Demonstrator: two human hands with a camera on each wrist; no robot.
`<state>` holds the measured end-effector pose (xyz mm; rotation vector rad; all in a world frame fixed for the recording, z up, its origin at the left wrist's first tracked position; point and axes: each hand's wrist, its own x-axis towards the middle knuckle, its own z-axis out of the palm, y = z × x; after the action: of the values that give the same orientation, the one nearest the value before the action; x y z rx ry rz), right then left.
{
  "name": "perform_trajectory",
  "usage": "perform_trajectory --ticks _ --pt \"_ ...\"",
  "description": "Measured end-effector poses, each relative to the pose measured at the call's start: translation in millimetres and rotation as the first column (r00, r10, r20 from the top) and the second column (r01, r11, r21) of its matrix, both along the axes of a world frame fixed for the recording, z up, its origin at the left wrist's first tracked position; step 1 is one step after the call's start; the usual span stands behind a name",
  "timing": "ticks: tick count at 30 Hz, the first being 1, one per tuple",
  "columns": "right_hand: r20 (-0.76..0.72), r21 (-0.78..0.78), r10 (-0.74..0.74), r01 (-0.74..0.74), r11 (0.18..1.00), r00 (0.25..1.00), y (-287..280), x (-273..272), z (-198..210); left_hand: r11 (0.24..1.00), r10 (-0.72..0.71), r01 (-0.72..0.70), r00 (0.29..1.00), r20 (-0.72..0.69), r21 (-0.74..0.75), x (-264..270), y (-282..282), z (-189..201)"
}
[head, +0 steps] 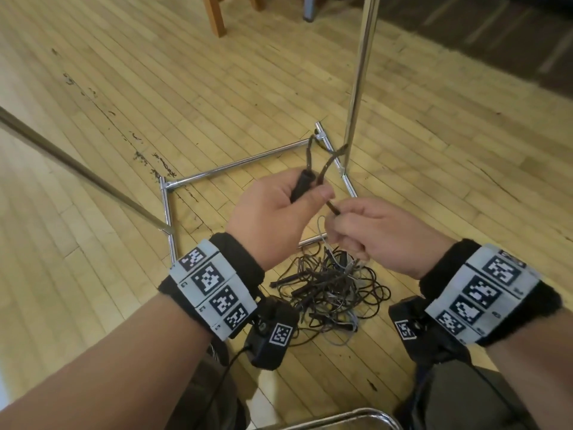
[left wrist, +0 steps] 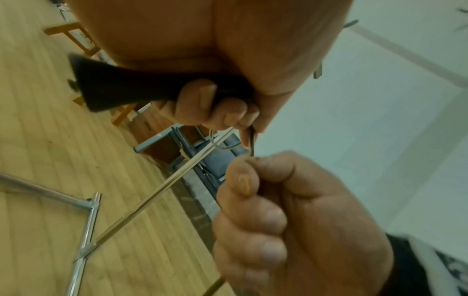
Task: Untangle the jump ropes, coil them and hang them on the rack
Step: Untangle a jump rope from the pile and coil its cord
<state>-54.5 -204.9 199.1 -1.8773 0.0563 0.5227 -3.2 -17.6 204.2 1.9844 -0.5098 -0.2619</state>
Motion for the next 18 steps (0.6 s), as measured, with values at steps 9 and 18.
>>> perform_trajectory --ticks 9,18 --pt "-0.193 -0.496 0.045 -0.137 0.857 0.98 -45 -14 -49 0.873 0.426 -0.438 0.899 -0.103 -0.216 35 50 17" --pt "-0.147 -0.662 -0.183 0.041 0.748 0.972 -58 -1 -42 0.912 0.247 -0.101 0.909 -0.335 0.398 40 68 -14"
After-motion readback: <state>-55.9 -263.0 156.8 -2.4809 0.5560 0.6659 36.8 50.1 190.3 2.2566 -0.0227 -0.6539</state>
